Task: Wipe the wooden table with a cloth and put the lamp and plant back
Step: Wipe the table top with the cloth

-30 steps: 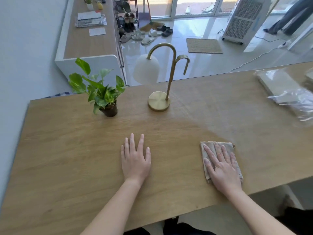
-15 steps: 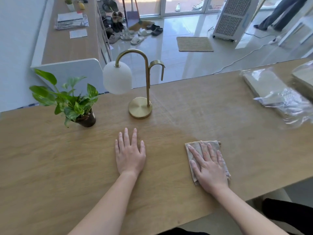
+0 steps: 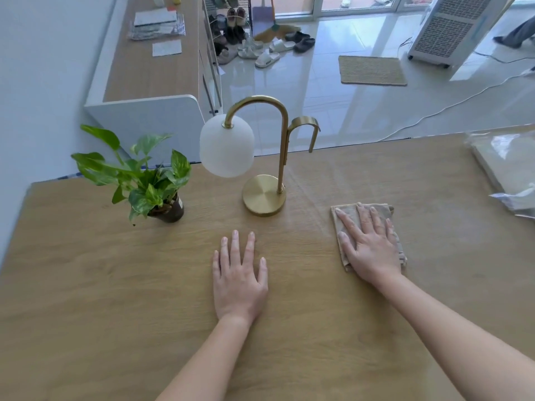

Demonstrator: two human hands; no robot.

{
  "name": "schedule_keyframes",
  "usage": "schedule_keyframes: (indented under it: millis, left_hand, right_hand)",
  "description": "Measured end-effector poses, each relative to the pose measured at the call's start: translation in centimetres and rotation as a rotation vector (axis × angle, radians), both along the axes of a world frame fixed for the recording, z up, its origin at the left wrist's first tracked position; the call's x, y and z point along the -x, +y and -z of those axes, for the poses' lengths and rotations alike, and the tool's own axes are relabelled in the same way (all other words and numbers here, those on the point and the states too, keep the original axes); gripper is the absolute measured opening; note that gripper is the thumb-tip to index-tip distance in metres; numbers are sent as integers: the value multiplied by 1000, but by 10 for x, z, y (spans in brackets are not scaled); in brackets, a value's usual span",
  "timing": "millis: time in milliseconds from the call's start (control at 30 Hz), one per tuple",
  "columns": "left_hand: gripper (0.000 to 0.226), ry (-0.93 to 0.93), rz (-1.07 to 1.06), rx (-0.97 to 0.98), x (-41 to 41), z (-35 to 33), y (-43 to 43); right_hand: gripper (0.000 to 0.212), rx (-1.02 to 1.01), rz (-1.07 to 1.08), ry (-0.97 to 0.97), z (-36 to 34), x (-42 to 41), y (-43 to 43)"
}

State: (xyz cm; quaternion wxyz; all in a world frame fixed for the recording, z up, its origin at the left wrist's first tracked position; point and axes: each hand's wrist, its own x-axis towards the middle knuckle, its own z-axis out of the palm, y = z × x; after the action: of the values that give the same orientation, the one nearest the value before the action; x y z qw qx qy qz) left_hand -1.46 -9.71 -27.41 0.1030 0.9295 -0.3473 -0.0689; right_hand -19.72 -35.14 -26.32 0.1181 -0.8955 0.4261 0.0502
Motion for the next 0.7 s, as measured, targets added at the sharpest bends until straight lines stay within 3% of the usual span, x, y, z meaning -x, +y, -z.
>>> schedule_keyframes:
  millis: [700]
  left_hand:
    - [68,29,0,-30,-6,1,-3]
  right_hand:
    - [62,-39,15,4,-12,-150,-153]
